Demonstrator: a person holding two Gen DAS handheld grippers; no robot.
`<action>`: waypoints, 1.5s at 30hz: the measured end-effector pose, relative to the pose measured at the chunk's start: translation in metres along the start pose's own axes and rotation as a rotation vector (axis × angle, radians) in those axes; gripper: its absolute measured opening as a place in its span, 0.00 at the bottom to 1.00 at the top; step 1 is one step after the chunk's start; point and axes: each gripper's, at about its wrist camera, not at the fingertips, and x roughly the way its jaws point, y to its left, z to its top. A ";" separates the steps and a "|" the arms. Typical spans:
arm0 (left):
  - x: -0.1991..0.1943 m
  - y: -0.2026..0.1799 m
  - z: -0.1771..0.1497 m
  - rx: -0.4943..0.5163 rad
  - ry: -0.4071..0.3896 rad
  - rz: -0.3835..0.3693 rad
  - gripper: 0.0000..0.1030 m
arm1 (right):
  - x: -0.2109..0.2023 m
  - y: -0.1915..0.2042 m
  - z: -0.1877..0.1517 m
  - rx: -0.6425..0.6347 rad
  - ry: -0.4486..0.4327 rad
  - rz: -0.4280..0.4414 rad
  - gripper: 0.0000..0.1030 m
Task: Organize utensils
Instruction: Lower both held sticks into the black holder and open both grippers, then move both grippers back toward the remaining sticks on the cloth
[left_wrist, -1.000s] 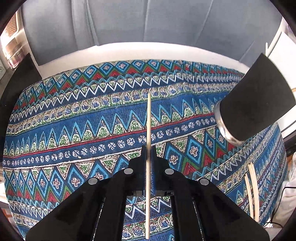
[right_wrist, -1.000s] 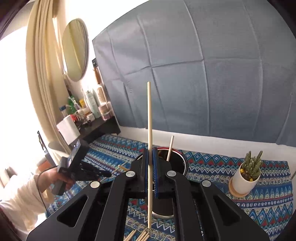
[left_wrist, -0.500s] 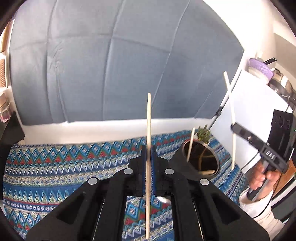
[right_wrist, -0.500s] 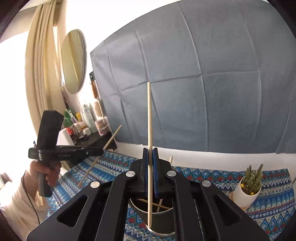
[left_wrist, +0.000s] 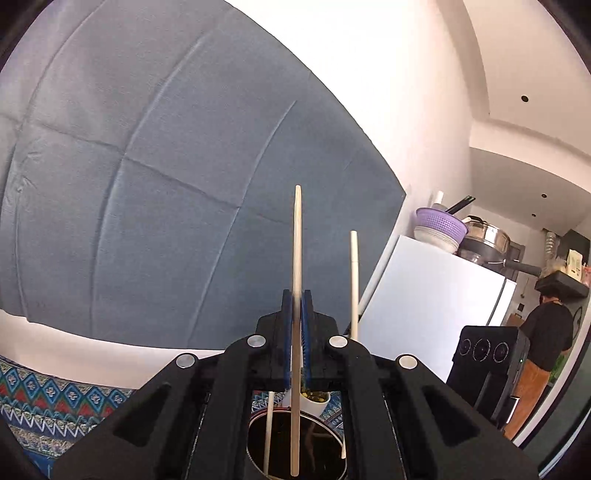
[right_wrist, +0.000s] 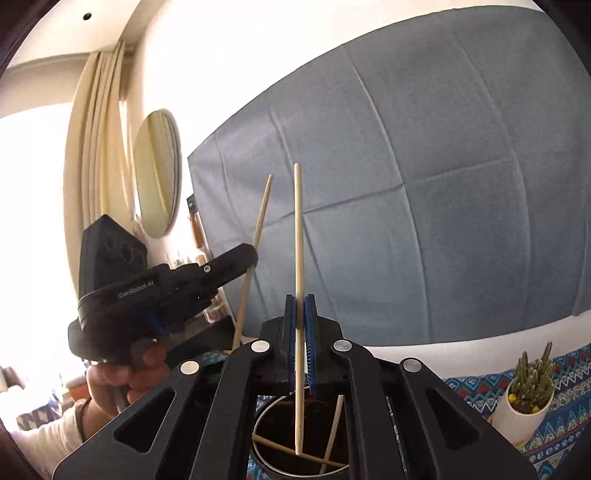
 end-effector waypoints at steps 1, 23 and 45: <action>0.001 -0.001 -0.005 0.003 -0.021 0.012 0.05 | 0.001 -0.003 -0.003 0.006 -0.005 -0.002 0.05; -0.012 0.016 -0.044 0.067 0.043 0.087 0.21 | 0.000 0.007 -0.027 -0.106 0.069 -0.185 0.30; -0.078 -0.019 -0.052 0.125 0.292 0.478 0.94 | -0.043 0.035 -0.029 -0.210 0.255 -0.431 0.89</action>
